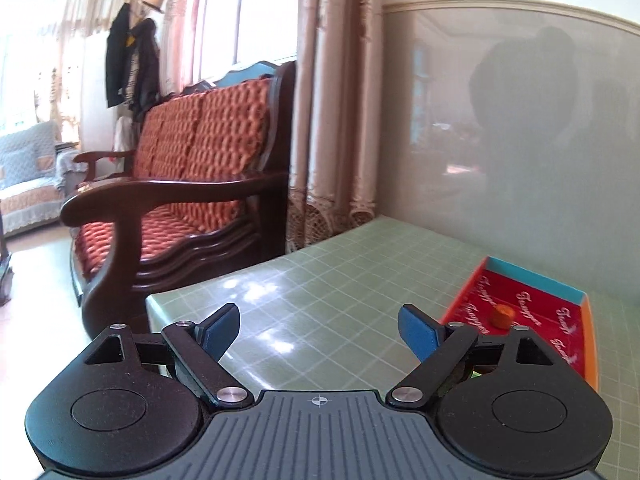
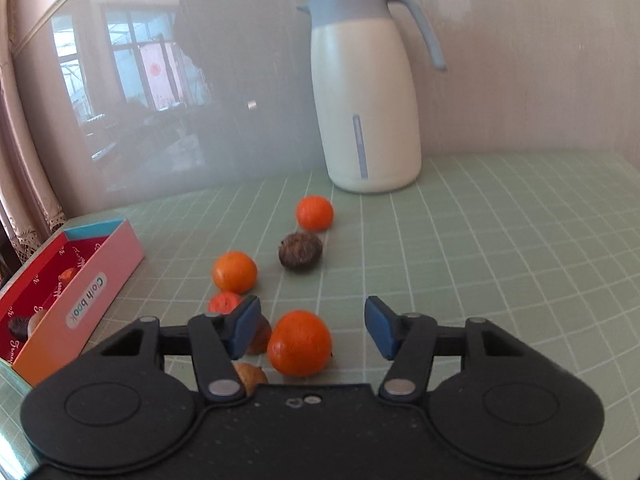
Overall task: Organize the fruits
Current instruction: 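Grasp the large mandarin with the right tool and lift it, then carry the mandarin with the right tool into the red box and release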
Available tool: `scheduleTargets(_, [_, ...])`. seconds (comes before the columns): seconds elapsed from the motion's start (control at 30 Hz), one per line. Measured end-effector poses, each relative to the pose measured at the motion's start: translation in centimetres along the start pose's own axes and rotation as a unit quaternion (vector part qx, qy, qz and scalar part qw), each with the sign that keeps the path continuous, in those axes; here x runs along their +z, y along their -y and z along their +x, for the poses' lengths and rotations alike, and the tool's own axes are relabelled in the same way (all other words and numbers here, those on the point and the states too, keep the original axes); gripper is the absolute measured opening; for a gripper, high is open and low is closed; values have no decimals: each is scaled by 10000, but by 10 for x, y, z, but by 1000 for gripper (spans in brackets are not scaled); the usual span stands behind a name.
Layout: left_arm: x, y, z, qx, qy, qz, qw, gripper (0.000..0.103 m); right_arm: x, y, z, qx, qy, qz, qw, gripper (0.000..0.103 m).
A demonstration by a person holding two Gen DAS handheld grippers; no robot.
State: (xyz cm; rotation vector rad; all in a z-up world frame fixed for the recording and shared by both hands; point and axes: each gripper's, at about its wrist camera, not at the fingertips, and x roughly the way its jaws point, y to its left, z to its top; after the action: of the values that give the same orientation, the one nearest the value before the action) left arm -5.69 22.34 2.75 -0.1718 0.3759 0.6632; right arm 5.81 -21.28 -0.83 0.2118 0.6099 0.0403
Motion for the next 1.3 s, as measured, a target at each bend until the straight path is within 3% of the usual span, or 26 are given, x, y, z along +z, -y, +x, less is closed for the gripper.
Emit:
scheduleTargets(0.17, [-1,-12,12,116,-191,-202,9995,87,-3,0,12,64,-265,35,9996,41])
scheduleTargets(0.37, [-2,-14,15,158,-200,-204,9995,87,-7,-3,25,63,-512,81,9986,40])
scheduleTargets(0.5, [-2,-18,17,198,-240,-278,9991,87,-7,-3,20,105,-363,93,9992,39])
scheduleTargets(0.63, [-3,-25,20,280,-310,-394,9984,87,0,-18,2,18,105,-291,9995,39])
scheduleTargets(0.8, [-4,-35,21,397,-334,-495,9974,87,7,-65,-11,810,489,-745,9927,39])
scheduleTargets(0.97, [-6,-52,18,637,-269,-620,9957,87,5,-116,-3,1529,395,-1068,9817,39])
scheduleTargets(1.3, [-8,-94,22,1025,-282,-754,9915,87,2,-198,17,2427,81,-1646,9560,39])
